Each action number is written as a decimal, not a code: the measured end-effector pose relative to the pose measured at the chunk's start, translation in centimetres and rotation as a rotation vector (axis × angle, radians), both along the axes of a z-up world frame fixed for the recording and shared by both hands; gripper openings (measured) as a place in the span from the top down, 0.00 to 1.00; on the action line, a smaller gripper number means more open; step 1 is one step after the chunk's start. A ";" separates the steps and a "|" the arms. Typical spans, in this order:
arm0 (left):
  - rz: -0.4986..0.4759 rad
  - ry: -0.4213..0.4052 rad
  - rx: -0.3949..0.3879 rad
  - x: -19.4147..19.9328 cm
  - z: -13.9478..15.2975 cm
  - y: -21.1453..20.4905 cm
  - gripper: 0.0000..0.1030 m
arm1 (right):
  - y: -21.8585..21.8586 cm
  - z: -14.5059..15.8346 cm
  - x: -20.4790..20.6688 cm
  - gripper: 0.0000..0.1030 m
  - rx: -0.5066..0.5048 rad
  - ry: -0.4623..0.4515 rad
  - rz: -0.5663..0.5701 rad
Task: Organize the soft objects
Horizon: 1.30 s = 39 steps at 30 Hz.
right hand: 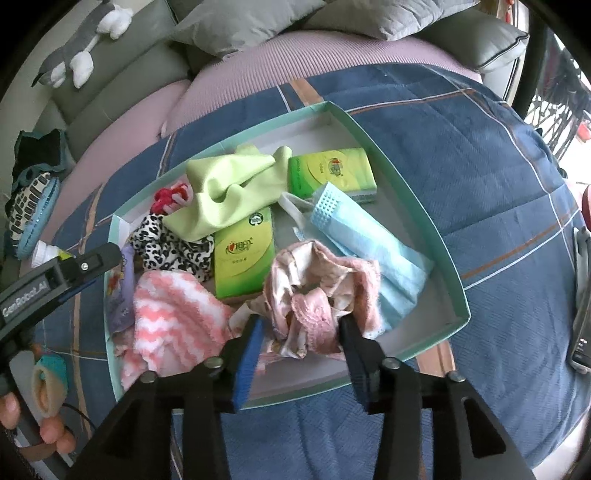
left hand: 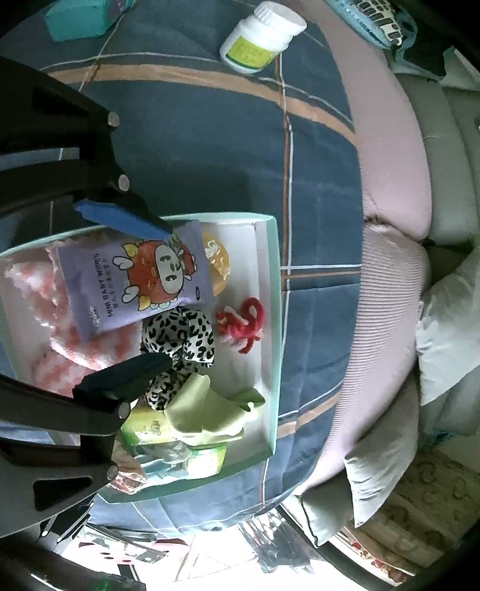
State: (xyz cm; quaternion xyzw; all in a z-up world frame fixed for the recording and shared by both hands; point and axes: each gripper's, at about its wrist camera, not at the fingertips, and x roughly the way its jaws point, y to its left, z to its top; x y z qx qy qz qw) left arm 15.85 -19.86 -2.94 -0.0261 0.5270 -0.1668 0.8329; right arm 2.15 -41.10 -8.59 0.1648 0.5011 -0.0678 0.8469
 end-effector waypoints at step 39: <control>0.218 -0.153 0.131 -8.5 0.9 9.8 0.12 | 5.3 4.0 -4.4 0.00 -0.179 -0.204 0.035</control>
